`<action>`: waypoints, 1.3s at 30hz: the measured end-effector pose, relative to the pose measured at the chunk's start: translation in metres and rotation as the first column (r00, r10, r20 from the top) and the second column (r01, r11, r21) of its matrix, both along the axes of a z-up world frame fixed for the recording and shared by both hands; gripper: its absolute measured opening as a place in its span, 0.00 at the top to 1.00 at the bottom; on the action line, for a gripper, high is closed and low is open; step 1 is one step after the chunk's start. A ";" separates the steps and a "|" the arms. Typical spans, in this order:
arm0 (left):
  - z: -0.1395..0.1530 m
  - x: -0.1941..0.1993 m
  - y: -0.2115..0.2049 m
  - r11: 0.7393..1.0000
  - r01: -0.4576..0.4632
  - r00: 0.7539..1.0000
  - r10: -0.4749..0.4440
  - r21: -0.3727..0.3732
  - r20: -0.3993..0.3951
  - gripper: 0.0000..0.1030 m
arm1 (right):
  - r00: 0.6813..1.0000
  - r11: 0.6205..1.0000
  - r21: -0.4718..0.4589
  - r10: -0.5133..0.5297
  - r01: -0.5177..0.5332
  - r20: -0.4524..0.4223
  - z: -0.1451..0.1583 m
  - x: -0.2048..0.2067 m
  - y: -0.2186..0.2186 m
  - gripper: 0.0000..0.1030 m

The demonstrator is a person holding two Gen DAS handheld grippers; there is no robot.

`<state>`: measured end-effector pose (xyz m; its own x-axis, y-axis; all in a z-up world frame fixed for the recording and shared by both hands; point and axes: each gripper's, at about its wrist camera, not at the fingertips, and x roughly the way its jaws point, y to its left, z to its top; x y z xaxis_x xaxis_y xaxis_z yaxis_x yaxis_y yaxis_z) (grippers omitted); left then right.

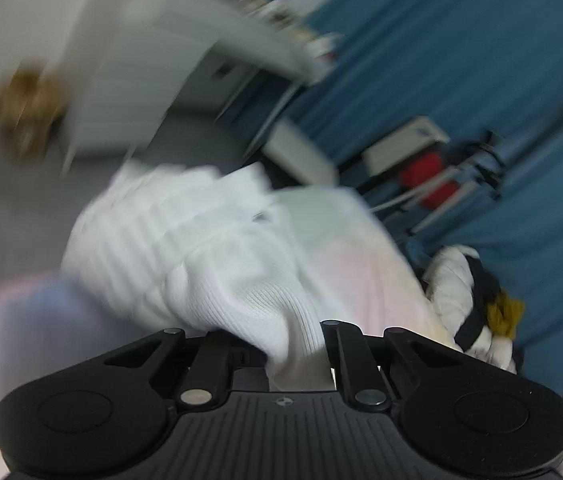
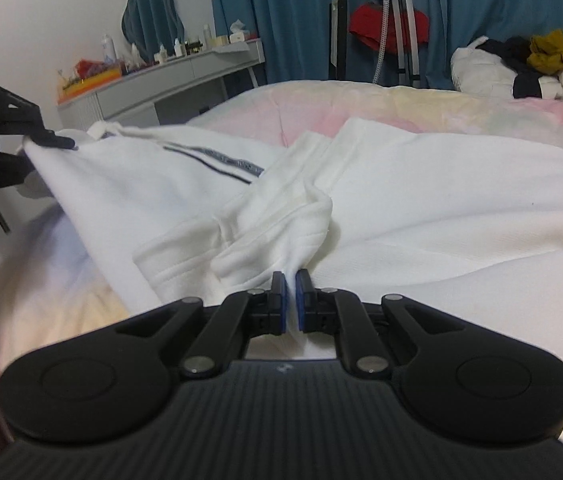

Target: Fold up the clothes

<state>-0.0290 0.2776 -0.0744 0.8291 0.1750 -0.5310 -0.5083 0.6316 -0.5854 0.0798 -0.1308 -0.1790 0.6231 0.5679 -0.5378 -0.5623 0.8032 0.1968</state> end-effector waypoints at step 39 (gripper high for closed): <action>-0.060 0.090 -0.486 0.016 0.590 0.605 -0.671 0.807 -0.429 0.30 | 0.782 0.503 0.599 -0.413 0.623 -0.467 -0.004 0.052 -0.257 0.89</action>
